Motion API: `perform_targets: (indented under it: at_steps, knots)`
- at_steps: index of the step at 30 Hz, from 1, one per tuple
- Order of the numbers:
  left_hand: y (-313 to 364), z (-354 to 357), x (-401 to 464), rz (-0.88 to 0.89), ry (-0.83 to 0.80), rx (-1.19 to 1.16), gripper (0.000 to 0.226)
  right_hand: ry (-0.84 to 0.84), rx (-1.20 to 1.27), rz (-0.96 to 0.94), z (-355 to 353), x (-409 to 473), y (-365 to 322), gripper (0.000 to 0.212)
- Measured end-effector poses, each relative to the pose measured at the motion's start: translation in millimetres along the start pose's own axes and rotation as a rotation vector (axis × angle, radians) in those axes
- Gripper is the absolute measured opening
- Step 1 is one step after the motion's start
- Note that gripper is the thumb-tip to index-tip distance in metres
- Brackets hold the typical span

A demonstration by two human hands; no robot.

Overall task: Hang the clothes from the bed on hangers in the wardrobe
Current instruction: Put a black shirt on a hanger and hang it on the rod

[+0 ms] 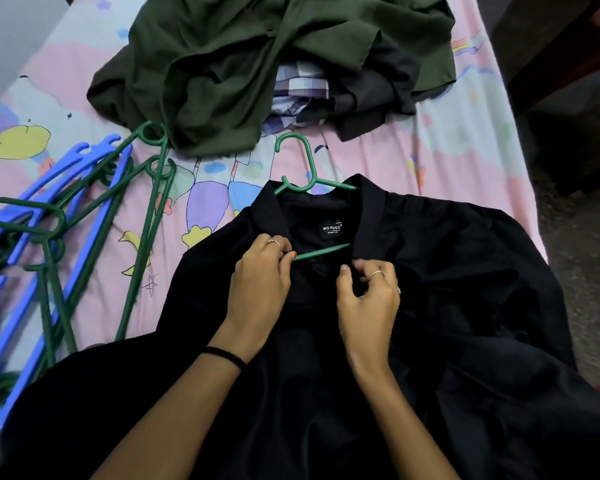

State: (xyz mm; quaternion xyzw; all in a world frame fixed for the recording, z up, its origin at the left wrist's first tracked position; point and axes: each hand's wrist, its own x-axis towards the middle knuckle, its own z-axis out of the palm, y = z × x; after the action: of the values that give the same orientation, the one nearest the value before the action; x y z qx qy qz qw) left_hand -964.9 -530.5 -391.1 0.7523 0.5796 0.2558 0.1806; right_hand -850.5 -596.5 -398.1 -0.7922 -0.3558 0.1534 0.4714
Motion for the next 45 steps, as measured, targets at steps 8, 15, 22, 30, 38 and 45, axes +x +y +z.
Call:
perform_targets:
  at_steps: [8, 15, 22, 30, 38, 45]
  knots:
    - [15, -9, 2, -0.075, -0.017, -0.352, 0.007, -0.345, 0.17, 0.016, -1, 18, -35, 0.013]
    - [13, -10, 6, -0.316, -0.143, -0.666, 0.015, -0.332, 0.271, 0.103, 12, 18, -31, 0.015]
    - [13, -8, 6, -0.315, -0.141, -0.648, 0.016, -0.256, 0.396, 0.194, 20, 11, -28, 0.016]
    - [15, -9, 7, -0.269, -0.145, -0.607, 0.02, -0.375, 0.609, 0.347, 14, 16, -29, 0.011]
    - [11, -8, 7, -0.274, -0.157, -0.608, 0.012, -0.373, 0.457, 0.206, 20, 13, -22, 0.012]
    - [9, -8, 10, -0.36, -0.176, -0.724, 0.013, -0.301, 0.391, 0.127, 23, 11, -20, 0.004]
